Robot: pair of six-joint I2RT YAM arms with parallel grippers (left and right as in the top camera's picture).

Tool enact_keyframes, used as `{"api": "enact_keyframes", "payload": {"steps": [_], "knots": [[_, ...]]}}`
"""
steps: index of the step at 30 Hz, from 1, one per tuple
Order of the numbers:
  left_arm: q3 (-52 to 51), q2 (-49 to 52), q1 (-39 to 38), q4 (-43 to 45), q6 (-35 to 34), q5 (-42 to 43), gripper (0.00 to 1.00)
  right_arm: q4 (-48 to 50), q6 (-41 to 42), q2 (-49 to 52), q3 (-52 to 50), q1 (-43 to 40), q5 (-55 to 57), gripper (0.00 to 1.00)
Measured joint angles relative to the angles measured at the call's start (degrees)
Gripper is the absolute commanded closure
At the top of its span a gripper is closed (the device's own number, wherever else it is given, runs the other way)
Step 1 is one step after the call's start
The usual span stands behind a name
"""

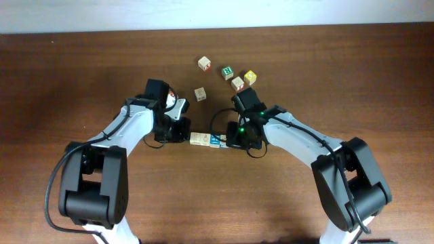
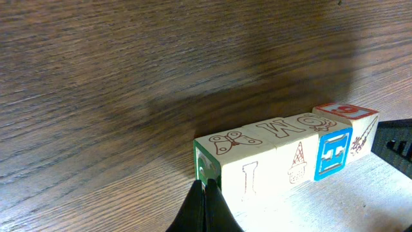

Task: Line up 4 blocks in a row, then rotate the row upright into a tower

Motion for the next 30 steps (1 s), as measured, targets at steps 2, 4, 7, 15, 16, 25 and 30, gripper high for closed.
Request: {"api": "enact_keyframes", "payload": {"steps": [2, 4, 7, 15, 16, 25, 30], "knots": [[0.00, 0.00, -0.11, 0.02, 0.00, 0.79, 1.00, 0.00, 0.00, 2.12, 0.00, -1.53, -2.12, 0.96], [0.00, 0.00, -0.31, 0.02, -0.02, 1.09, 1.00, -0.02, -0.02, 2.14, 0.00, -1.97, -2.60, 0.96], [0.00, 0.00, -0.33, 0.04, 0.00, 1.73, 1.00, -0.48, -5.75, 2.14, 0.00, -8.55, -9.70, 0.96], [-0.07, 0.00, -0.37, 0.28, 0.00, 1.62, 1.00, 15.91, -7.19, 2.14, -10.99, -11.58, -27.26, 0.96], [-0.07, 0.00, -0.35, 0.28, 0.00, 1.60, 1.00, 15.91, -7.15, 2.14, -10.99, -11.65, -27.23, 0.96], [-0.07, 0.00, -0.09, 0.42, 0.00, 1.29, 1.00, 18.67, -7.65, 2.14, -11.37, -12.57, -30.01, 0.96], [-0.07, 0.00, -0.11, 0.48, 0.00, 1.40, 1.00, 17.14, -5.97, 2.14, -11.37, -12.31, -29.73, 0.96]]}}
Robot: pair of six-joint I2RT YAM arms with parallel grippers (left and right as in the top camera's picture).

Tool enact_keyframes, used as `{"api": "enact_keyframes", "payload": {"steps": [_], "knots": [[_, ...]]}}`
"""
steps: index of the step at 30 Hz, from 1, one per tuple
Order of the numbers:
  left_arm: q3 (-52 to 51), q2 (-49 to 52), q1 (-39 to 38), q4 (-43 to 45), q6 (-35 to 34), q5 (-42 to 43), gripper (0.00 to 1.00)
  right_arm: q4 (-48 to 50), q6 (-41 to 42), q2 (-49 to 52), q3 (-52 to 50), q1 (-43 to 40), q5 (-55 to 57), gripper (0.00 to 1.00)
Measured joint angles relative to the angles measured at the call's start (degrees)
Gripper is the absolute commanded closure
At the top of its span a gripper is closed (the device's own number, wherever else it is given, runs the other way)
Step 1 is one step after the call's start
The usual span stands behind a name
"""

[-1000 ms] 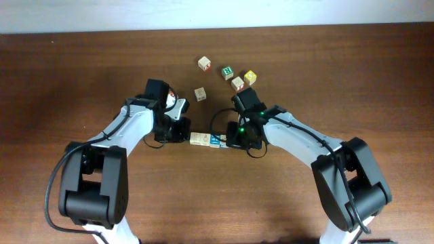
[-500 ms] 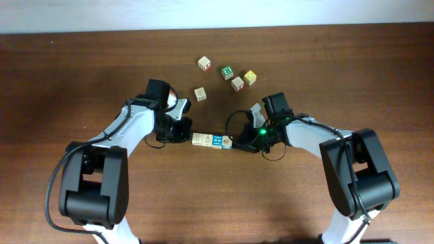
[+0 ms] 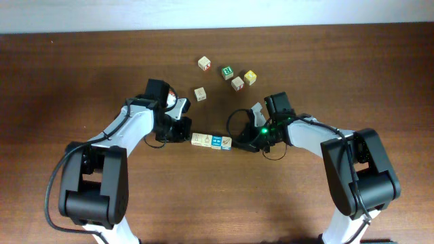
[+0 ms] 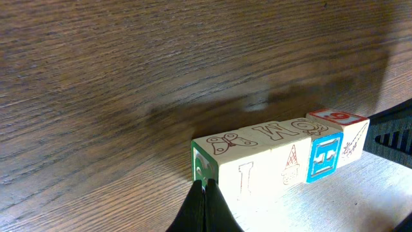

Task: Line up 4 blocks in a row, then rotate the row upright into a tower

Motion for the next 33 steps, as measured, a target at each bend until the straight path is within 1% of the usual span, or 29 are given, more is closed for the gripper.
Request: {"api": "enact_keyframes", "payload": {"steps": [3, 7, 11, 15, 19, 21, 26, 33], "knots": [[0.00, 0.00, 0.00, 0.04, 0.00, 0.33, 1.00, -0.68, 1.66, 0.00, 0.00, 0.17, 1.01, 0.96], [0.00, 0.00, 0.02, 0.04, -0.02, -0.13, 1.00, 1.68, 1.14, 0.00, -0.15, 0.22, 0.74, 0.96], [0.00, 0.00, 0.02, 0.04, 0.00, -0.17, 1.00, 1.70, 1.14, -0.24, -0.15, 0.26, 0.74, 0.96], [0.00, 0.00, 0.28, 0.00, 0.00, -2.27, 1.00, 1.68, 1.09, -4.52, -0.31, 1.84, 0.76, 0.96], [0.00, 0.00, 0.35, -0.02, 0.00, -2.36, 1.00, 1.66, 1.07, -5.60, -0.31, 1.88, 0.74, 0.96], [-0.07, 0.00, 0.39, -0.07, 0.00, -2.60, 1.00, 1.75, 1.07, -8.07, -0.31, 2.95, 0.79, 0.96], [-0.11, 0.00, 0.90, -0.07, 0.02, -4.50, 1.00, 1.73, 1.09, -8.09, 0.13, 4.83, 1.07, 0.96], [-0.31, 0.00, 1.36, -0.09, 0.02, -6.67, 1.00, -1.40, 1.05, -9.05, 5.14, 9.49, 10.38, 0.96]]}}
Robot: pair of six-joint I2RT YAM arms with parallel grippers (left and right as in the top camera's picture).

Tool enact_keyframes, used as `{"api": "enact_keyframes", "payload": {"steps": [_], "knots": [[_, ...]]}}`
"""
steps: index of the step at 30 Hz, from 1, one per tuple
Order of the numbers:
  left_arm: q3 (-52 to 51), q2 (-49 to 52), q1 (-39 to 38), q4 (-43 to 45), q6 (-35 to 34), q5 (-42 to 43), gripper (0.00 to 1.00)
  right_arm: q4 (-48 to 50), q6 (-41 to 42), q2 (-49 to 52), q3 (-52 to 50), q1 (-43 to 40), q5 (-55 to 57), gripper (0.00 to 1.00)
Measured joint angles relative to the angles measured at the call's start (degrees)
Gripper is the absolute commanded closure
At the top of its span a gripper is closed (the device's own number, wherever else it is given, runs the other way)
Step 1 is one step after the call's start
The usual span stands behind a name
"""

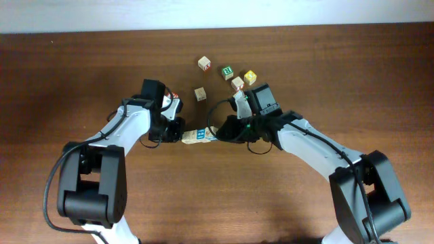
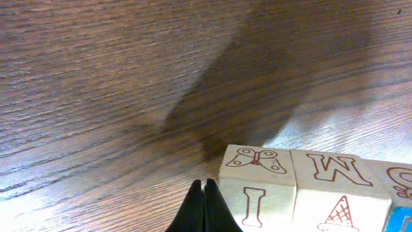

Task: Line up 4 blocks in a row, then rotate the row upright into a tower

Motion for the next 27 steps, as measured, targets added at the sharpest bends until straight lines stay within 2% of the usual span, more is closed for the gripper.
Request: {"api": "enact_keyframes", "payload": {"steps": [8, 27], "knots": [[-0.11, 0.04, 0.04, 0.09, 0.00, 0.76, 1.00, -0.37, 0.02, -0.96, 4.28, 4.35, 0.57, 0.96], [-0.11, 0.04, -0.48, -0.22, 0.00, 6.14, 1.00, 1.36, 0.31, -1.05, 4.66, 4.79, -0.44, 0.96]]}}
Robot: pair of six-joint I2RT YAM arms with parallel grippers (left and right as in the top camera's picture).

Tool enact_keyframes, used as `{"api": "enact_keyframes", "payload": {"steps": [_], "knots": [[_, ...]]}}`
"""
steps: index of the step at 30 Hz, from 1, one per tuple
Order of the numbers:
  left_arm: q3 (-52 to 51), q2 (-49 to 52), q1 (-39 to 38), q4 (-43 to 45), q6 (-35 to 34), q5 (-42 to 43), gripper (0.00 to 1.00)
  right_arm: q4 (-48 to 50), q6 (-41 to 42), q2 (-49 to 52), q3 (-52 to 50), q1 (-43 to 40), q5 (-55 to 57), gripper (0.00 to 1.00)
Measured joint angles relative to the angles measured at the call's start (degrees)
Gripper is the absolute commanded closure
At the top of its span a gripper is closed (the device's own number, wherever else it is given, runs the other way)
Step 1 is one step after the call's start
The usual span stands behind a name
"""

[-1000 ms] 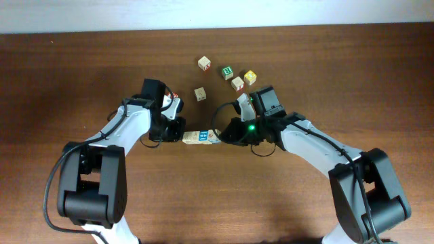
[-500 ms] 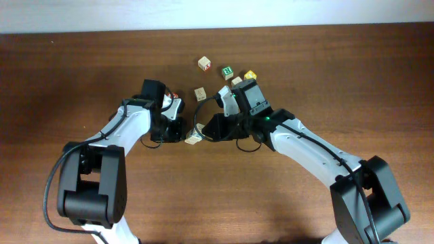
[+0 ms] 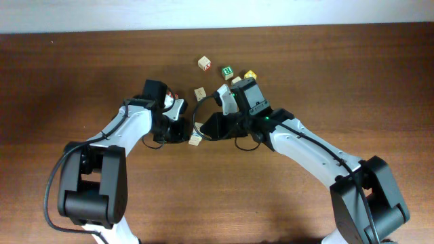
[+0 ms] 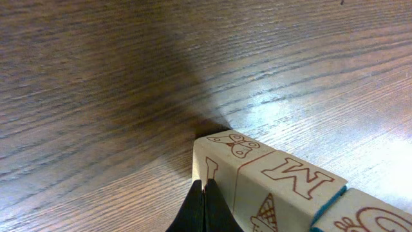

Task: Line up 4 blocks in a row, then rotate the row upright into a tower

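Observation:
A row of wooden letter blocks (image 4: 277, 183) lies on the brown table. In the left wrist view it runs down to the right: a butterfly block (image 4: 226, 154), an M block, then a blue-edged one. My left gripper (image 4: 205, 193) is shut, its tips against the butterfly block's end face. From overhead only the row's near end (image 3: 196, 139) shows beside my left gripper (image 3: 178, 131). The rest is hidden under my right gripper (image 3: 211, 126), whose fingers I cannot make out.
Loose blocks lie behind the arms: a cream one (image 3: 204, 62), a green one (image 3: 227, 70), a yellow one (image 3: 251, 74) and a plain one (image 3: 201, 93). The right wrist covers another. Bare wood table (image 3: 81, 81) spreads to the left and front.
The row has swung to a steeper angle, and only its left end block shows from overhead. My right gripper has moved left over the row. The left gripper stays shut at the butterfly block.
The row lay level between both grippers, the left shut at its left end, the right at its right end. The right gripper then stood back to the right. Later it was over the row's right end, with the row tilted; now the row is turned further.

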Motion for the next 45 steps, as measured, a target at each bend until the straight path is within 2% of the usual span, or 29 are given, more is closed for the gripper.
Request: {"api": "enact_keyframes", "payload": {"steps": [5, 15, 22, 29, 36, 41, 45], "knots": [[0.00, 0.00, -0.44, -0.17, -0.02, 1.05, 1.00, 0.70, 0.20, 0.00, 0.00, 0.24, 1.16, 0.96], [0.00, 0.00, 4.04, 1.60, -7.63, 1.86, 1.00, 2.03, 0.42, 0.00, 0.33, 2.27, 4.61, 0.96], [0.00, 0.00, 4.35, 1.68, -7.80, 1.64, 1.00, 3.67, 1.07, 0.07, 0.31, 2.27, 5.79, 0.96], [0.00, 0.00, 4.35, 1.66, -7.80, 1.62, 1.00, 3.48, 1.22, 0.00, 0.31, 2.27, 4.87, 0.90], [0.00, 0.00, 4.37, 3.06, -7.80, 1.22, 1.00, 0.04, -1.16, -5.38, 0.31, 2.25, 5.90, 0.85], [0.00, -0.81, 11.39, 2.89, -7.56, 0.02, 1.00, -6.56, -3.69, -8.79, 0.31, -1.64, 7.91, 0.83], [0.00, -7.39, 16.06, 2.60, -7.54, -3.48, 1.00, -10.60, -6.54, -8.90, 0.31, -5.70, 8.98, 0.82]]}}
